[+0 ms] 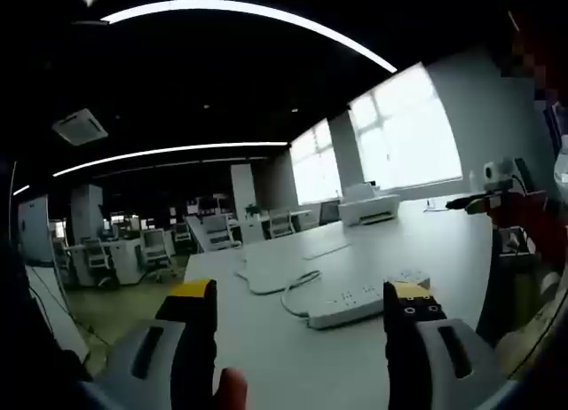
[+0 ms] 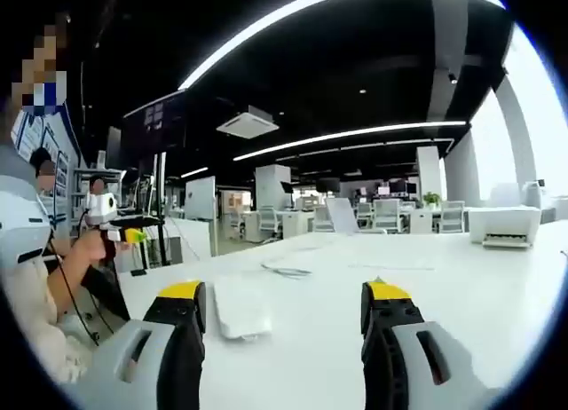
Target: Pick up the power strip scattered on the table, fix it on the side mounting bracket of the table, and press the switch
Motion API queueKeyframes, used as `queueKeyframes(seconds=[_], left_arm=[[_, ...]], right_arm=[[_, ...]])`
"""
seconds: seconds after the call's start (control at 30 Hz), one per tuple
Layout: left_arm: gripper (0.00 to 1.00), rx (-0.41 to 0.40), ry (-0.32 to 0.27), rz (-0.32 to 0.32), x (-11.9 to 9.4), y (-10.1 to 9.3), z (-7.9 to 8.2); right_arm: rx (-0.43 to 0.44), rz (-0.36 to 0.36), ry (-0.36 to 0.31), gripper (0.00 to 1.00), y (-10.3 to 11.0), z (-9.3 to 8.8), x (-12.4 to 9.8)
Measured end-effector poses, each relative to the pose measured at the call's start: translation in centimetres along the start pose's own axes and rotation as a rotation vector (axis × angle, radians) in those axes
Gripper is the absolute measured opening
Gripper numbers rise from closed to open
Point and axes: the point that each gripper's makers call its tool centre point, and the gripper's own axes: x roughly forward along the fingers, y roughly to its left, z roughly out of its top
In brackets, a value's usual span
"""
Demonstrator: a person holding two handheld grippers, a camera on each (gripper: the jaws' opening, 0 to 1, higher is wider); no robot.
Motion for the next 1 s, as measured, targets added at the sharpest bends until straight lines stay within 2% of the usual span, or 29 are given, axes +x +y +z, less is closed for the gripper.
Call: queueKeyframes(seconds=[1.0], left_arm=[[0.80, 0.001, -0.005, -0.003, -0.19, -0.16, 0.43]], right_arm=[[0.001, 0.043, 0.003, 0.67, 0.90, -0.02, 0.26]])
